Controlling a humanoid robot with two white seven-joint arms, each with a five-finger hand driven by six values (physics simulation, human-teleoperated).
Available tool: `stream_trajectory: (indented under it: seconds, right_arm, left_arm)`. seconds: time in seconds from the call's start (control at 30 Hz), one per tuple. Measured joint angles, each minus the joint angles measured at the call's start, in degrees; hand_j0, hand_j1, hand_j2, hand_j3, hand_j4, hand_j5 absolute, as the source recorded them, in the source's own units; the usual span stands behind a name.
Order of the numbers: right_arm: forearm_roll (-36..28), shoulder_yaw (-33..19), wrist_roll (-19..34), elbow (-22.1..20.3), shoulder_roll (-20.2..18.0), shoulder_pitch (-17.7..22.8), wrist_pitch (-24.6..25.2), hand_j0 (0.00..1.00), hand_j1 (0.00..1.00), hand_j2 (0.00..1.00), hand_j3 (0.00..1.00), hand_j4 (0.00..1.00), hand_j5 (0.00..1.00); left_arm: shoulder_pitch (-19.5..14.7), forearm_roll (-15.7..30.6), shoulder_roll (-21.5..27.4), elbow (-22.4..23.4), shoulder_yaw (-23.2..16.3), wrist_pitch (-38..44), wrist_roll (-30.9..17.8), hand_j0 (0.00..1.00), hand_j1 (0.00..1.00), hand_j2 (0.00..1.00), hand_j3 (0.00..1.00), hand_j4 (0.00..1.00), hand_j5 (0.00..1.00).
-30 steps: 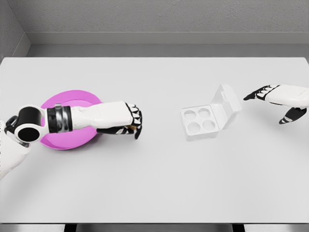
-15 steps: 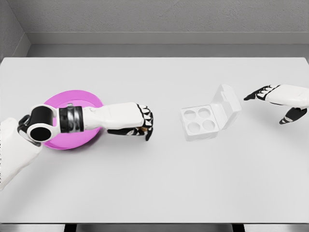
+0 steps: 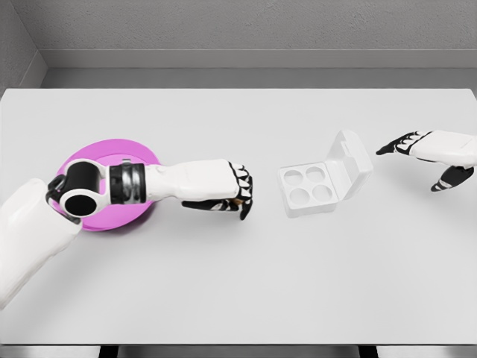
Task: Pack egg into the box and close the box lid
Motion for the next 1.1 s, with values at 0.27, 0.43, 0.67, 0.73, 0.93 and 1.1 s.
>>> stream_trajectory:
  seconds: [0.27, 0.43, 0.67, 0.73, 0.93, 1.1]
  right_arm:
    - [0.0, 0.0, 0.0, 0.0, 0.0, 0.1, 0.0, 1.00, 1.00, 1.00, 1.00, 1.00, 1.00]
    - [0.0, 0.1, 0.0, 0.2, 0.0, 0.2, 0.0, 1.00, 1.00, 1.00, 1.00, 1.00, 1.00]
    - [0.0, 0.0, 0.0, 0.4, -0.1, 0.1, 0.0, 1.00, 1.00, 1.00, 1.00, 1.00, 1.00]
    - [0.0, 0.0, 0.0, 0.4, -0.1, 0.1, 0.0, 1.00, 1.00, 1.00, 1.00, 1.00, 1.00]
    - [0.0, 0.1, 0.0, 0.4, 0.0, 0.1, 0.0, 1.00, 1.00, 1.00, 1.00, 1.00, 1.00]
    - [0.0, 0.1, 0.0, 0.4, -0.1, 0.1, 0.0, 1.00, 1.00, 1.00, 1.00, 1.00, 1.00]
  left_arm:
    - [-1.1, -1.2, -1.7, 0.6, -0.2, 0.0, 0.0, 0.35, 0.35, 0.35, 0.35, 0.35, 0.35]
    - [-1.9, -1.7, -3.0, 1.6, -1.7, 0.0, 0.0, 0.35, 0.35, 0.35, 0.35, 0.35, 0.35]
    - [-3.2, -1.7, -4.3, 2.3, -2.0, 0.0, 0.0, 0.35, 0.35, 0.35, 0.35, 0.35, 0.35]
    - [-3.3, -1.7, -5.0, 2.9, -2.0, 0.0, 0.0, 0.35, 0.35, 0.35, 0.35, 0.35, 0.35]
    - [-4.2, -1.6, -6.4, 3.5, -2.1, 0.0, 0.0, 0.35, 0.35, 0.35, 0.35, 0.35, 0.35]
    - [-4.8, -1.7, -7.9, 4.5, -2.1, 0.0, 0.0, 0.35, 0.35, 0.35, 0.35, 0.35, 0.35]
